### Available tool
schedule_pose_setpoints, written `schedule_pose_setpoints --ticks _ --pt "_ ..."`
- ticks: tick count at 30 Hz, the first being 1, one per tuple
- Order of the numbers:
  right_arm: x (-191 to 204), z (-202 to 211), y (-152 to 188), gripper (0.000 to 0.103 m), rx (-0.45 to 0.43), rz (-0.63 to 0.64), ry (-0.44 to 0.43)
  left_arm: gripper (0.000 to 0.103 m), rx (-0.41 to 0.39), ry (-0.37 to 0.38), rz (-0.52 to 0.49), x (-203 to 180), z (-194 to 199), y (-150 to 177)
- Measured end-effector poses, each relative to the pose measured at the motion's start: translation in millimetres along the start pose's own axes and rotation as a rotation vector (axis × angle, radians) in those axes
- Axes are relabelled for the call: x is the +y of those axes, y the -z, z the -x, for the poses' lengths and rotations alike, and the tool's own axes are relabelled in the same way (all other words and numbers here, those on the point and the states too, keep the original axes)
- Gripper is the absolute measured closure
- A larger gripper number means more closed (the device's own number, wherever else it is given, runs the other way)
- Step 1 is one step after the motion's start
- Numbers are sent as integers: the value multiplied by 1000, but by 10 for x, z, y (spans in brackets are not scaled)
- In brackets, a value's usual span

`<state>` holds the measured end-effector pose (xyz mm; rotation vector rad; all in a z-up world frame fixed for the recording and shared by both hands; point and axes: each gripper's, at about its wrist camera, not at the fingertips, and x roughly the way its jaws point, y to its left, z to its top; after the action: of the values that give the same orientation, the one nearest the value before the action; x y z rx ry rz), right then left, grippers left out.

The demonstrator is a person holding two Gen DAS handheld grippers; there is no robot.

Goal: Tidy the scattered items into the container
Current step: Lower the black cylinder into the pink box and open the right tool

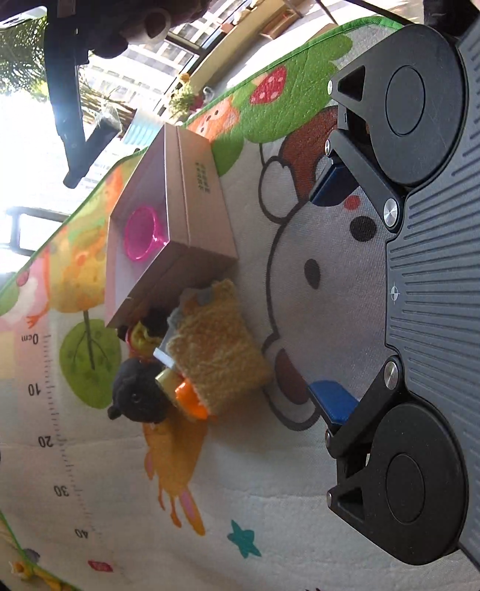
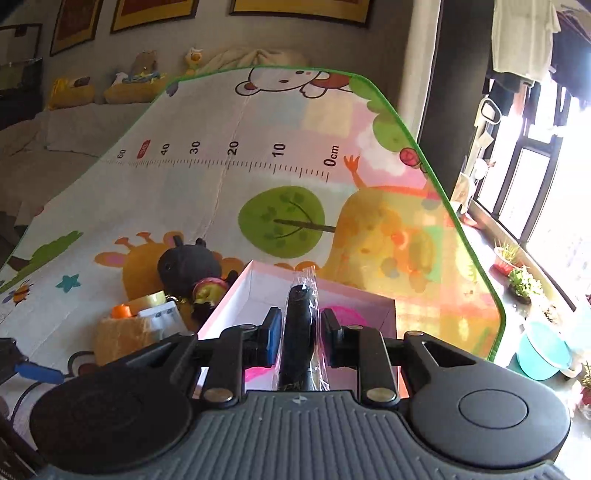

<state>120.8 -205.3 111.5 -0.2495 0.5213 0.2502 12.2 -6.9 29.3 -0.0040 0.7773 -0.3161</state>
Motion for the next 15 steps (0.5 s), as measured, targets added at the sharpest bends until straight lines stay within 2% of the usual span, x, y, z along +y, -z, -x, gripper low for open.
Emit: schedule_pose_setpoints --ticks 1,3,5,8,11,13,15 --pt "4 -79 -28 62 -5 -4 11 0 2 -2 7 31 -10 12" --pt "93 -189 -38 61 -7 10 -3 0 5 -9 21 100 -21 31" --pt "270 -247 5 61 2 37 -70 0 7 -22 36 171 -28 36" --pt "740 -282 162 61 20 167 -167 0 -8 -47 60 283 -5 30" --pt "1158 -382 281 61 44 282 -226 0 -36 -110 41 353 41 29" --pt "1322 -499 286 61 63 294 -250 0 -52 -129 18 378 75 40" --pt "1408 -647 255 57 92 266 -273 0 -59 -117 13 409 115 53"
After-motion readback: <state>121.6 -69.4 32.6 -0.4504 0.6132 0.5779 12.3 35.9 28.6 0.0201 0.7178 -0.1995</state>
